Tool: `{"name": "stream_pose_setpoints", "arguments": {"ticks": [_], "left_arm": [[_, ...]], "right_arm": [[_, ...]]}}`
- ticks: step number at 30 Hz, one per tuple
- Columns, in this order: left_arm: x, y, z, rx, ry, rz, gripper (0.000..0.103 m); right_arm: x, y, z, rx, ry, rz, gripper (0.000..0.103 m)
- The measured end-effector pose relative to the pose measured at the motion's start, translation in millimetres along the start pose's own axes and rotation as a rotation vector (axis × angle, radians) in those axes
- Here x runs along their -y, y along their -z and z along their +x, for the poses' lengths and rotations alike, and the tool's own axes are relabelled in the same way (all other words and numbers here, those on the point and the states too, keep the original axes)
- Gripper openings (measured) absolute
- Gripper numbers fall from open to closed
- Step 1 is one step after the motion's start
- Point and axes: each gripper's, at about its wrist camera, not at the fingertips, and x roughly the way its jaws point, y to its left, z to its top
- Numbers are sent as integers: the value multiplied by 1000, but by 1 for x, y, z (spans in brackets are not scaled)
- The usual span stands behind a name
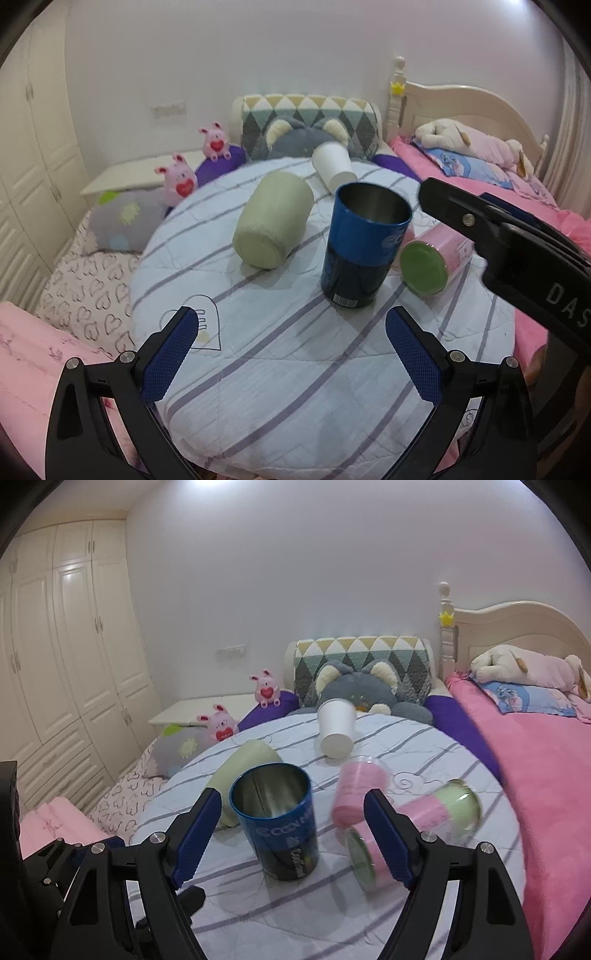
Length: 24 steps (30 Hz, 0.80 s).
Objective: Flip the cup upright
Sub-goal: 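Rotate the cup upright with the right gripper and set it on the table, then open the right gripper and withdraw it from the upright cup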
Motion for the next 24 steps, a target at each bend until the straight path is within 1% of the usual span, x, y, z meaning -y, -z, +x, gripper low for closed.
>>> {"name": "stream_pose_setpoints", "arguments": {"ticks": [4,9,13,16,24], "left_arm": [[11,0,-14,34,-31,0,102],[27,1,-27,65,-47,0,102],[43,2,-36,78,-66,25,102],[53,2,-46,106,-87,35,102],[70,3,-67,153,-127,23,103]], "right_arm": [[10,0,-22,31,10,8,81],[26,1,-50,67,45,11,81],[41,5,-69,84,74,14,81],[52,8,-79,92,77,23,85],[68,14,-96,116,66,39,85]]}}
